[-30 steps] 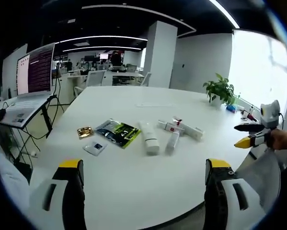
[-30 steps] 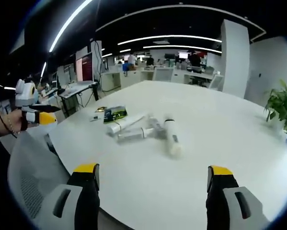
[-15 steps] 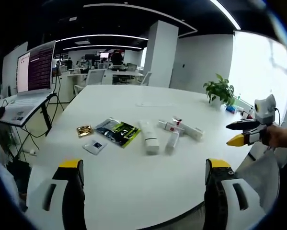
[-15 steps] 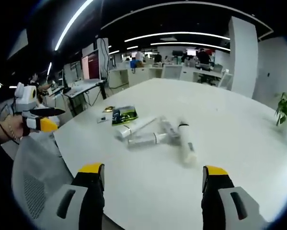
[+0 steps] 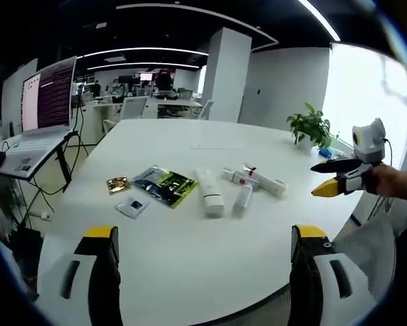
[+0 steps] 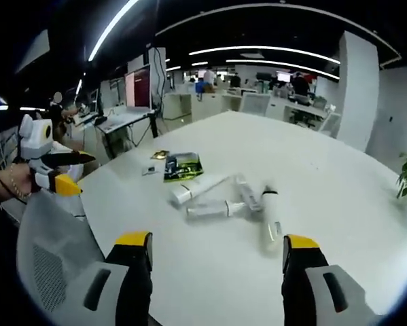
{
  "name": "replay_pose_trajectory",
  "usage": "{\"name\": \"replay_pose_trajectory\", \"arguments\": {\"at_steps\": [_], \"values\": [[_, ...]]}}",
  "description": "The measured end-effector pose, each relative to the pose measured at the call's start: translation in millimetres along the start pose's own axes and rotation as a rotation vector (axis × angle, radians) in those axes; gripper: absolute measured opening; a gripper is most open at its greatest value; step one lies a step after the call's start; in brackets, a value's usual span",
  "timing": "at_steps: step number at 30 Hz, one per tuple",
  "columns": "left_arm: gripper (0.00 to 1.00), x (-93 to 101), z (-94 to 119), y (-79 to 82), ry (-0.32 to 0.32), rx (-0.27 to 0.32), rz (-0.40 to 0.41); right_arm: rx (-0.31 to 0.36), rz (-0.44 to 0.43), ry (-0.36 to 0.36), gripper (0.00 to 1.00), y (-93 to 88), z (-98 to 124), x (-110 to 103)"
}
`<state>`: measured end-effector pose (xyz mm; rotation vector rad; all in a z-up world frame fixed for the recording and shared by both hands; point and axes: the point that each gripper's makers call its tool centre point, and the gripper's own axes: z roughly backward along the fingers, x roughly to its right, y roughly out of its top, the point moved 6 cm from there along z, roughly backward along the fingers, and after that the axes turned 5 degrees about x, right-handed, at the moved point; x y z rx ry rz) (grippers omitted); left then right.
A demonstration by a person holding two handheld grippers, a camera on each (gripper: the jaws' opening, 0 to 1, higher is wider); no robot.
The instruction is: Arrange the skincare products in the storage area until every visible bottle or jar stands upright without overlapping.
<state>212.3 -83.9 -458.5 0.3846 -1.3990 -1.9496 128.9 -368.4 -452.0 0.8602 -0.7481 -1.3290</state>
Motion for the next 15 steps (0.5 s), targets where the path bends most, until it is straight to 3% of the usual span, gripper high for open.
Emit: {"name": "replay_pose_trajectory", "arguments": {"at_steps": [15], "values": [[0.98, 0.7, 0, -0.9, -0.009, -0.001, -0.001, -0.002, -0.06, 0.037, 0.79, 21.1, -24, -6]]}}
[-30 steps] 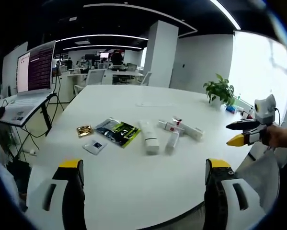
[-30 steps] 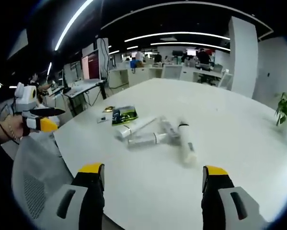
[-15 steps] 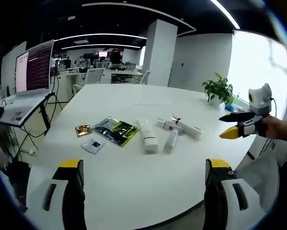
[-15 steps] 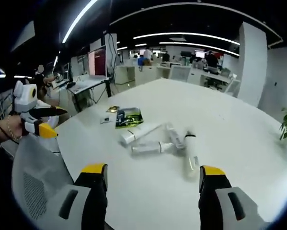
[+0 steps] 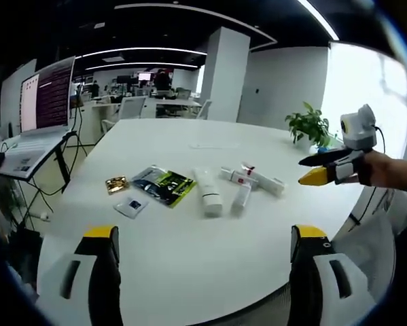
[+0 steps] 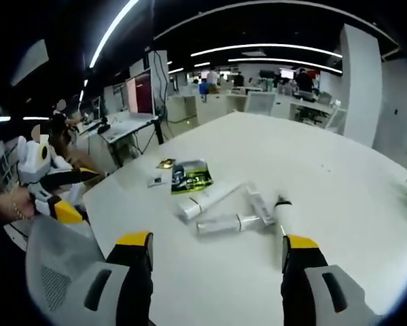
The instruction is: Arrange the skincare products in the storage area until every visible bottle or jar stands upright without overlapping.
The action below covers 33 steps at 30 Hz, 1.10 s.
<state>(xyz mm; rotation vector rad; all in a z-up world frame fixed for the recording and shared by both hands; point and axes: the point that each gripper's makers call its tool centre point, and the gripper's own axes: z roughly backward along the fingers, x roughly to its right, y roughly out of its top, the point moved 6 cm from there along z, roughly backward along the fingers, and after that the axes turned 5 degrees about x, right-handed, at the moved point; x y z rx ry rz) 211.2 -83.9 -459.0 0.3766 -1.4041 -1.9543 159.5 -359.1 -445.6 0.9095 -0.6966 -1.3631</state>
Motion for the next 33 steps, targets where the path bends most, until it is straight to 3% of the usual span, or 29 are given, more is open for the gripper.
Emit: {"name": "replay_pose_trajectory", "arguments": {"at_steps": [33], "values": [[0.98, 0.5, -2, 0.1, -0.031, -0.003, 0.006, -0.105, -0.091, 0.015, 0.73, 21.7, -62, -10]]}}
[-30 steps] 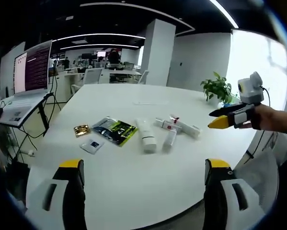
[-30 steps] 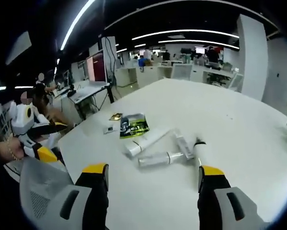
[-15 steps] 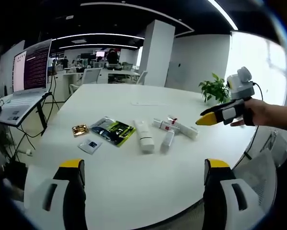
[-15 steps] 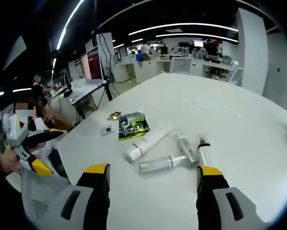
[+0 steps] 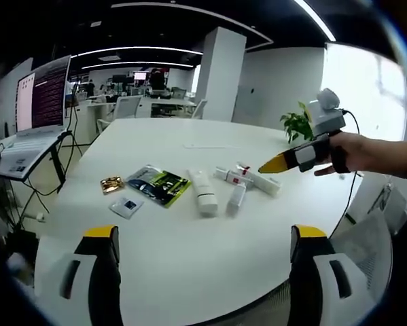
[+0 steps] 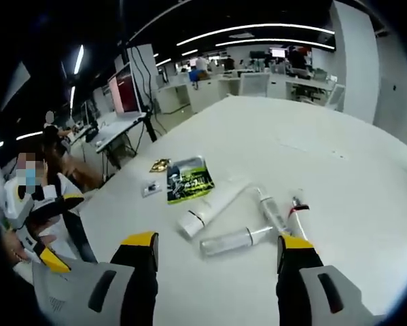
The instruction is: Arrange the skincare products in the storage area until every visible bottle or jar stands upright without overlapping.
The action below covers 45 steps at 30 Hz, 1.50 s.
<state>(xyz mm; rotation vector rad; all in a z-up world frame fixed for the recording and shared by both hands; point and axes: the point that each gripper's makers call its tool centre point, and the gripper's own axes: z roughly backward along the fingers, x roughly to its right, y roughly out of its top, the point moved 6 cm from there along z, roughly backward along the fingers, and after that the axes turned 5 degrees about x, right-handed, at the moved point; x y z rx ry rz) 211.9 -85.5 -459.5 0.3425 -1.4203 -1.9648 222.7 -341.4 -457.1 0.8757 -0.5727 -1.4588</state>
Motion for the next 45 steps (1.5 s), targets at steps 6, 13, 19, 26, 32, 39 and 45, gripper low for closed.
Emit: {"name": "replay_pose_trajectory", "arguments": {"at_steps": [6, 13, 19, 26, 32, 39, 45], "values": [[0.98, -1.4, 0, -0.5, 0.002, 0.001, 0.0, -0.014, 0.001, 0.012, 0.72, 7.2, -10, -6], [0.97, 0.2, 2, 0.1, -0.006, 0.01, 0.008, -0.005, 0.088, 0.013, 0.72, 26.1, -5, -8], [0.97, 1.8, 2, 0.7, -0.013, 0.018, 0.015, -0.015, 0.142, 0.002, 0.72, 44.2, 3, -6], [0.96, 3.2, 2, 0.6, -0.019, 0.015, 0.014, -0.006, 0.174, 0.011, 0.72, 61.1, 2, -11], [0.95, 4.1, 2, 0.6, -0.02, 0.011, 0.013, -0.027, 0.162, 0.018, 0.72, 62.4, -14, -13], [0.95, 3.4, 2, 0.7, -0.022, 0.008, 0.03, -0.085, 0.126, 0.029, 0.71, 59.9, -44, -10], [0.95, 1.3, 2, 0.2, -0.025, 0.005, 0.047, -0.129, 0.093, 0.029, 0.71, 57.6, -53, -12]]}}
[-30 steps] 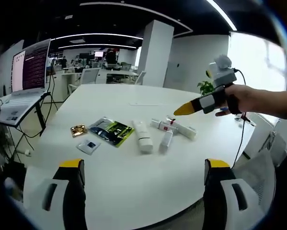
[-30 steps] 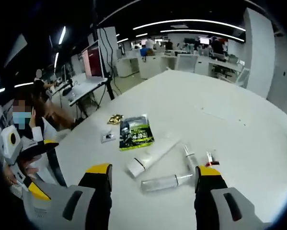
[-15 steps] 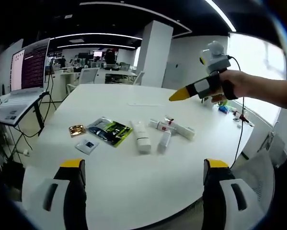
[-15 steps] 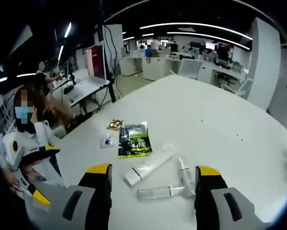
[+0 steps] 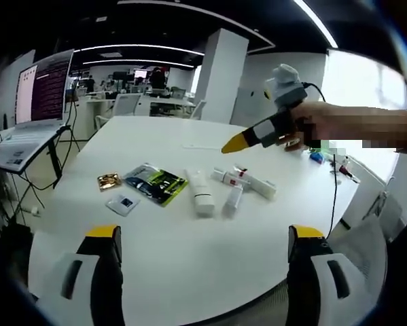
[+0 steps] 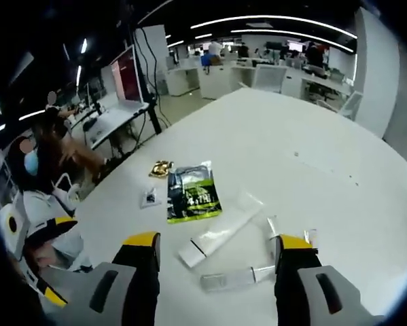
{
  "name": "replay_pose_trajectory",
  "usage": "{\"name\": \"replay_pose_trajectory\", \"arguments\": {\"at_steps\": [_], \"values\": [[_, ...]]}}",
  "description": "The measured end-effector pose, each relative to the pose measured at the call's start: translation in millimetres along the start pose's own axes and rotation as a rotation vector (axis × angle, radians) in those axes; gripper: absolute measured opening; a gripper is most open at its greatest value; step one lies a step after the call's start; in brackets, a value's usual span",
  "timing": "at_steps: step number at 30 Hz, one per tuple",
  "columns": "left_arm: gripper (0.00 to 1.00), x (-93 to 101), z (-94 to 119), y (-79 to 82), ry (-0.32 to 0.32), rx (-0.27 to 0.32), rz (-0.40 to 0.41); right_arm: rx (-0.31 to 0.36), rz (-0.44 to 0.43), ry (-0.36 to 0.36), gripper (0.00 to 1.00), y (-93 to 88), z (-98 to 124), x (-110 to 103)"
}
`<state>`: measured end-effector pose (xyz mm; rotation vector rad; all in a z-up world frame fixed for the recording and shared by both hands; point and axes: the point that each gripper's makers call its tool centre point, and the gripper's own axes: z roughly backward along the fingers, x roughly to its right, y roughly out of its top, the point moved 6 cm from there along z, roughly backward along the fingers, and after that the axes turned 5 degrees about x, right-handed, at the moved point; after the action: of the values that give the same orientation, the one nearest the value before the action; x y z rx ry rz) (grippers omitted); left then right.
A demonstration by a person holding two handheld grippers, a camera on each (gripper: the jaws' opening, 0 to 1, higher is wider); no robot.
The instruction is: Arrange the skincare products in the storage area until every visible bottle or jar stands upright without overlapping.
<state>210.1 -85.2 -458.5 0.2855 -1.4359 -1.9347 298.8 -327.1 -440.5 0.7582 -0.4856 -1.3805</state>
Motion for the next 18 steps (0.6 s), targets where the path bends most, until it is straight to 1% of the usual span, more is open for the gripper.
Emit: {"name": "replay_pose_trajectory", "arguments": {"at_steps": [2, 3, 6, 8, 9, 12, 13, 14, 18], "values": [[0.95, -2.0, 0, -0.2, 0.0, 0.0, 0.01, -0.012, -0.011, 0.002, 0.71, 3.1, -8, 2], [0.95, -3.7, -1, -0.5, 0.002, -0.002, 0.017, -0.02, -0.019, 0.0, 0.7, 1.5, -4, 0], [0.95, -5.5, -1, -0.2, 0.003, 0.0, 0.043, -0.038, -0.033, -0.004, 0.68, 3.2, -10, 3], [0.95, -4.9, 0, -0.5, 0.004, 0.002, 0.047, -0.054, -0.038, -0.006, 0.68, 2.2, -14, 4], [0.95, -4.4, 0, -0.6, 0.004, 0.002, 0.048, -0.069, -0.047, -0.006, 0.68, 2.4, -21, 9], [0.95, -3.3, -1, -0.4, 0.001, 0.0, 0.044, -0.092, -0.079, -0.008, 0.67, -4.9, -22, 5], [0.95, -2.9, -1, -0.7, -0.001, -0.003, 0.041, -0.103, -0.095, -0.009, 0.66, -6.7, -30, 5], [0.95, -3.1, -1, -1.4, -0.003, -0.007, 0.039, -0.118, -0.114, -0.011, 0.66, -10.2, -33, 3], [0.94, -2.5, -2, -1.7, -0.008, -0.012, 0.046, -0.137, -0.14, -0.017, 0.64, -16.0, -40, -3]]}}
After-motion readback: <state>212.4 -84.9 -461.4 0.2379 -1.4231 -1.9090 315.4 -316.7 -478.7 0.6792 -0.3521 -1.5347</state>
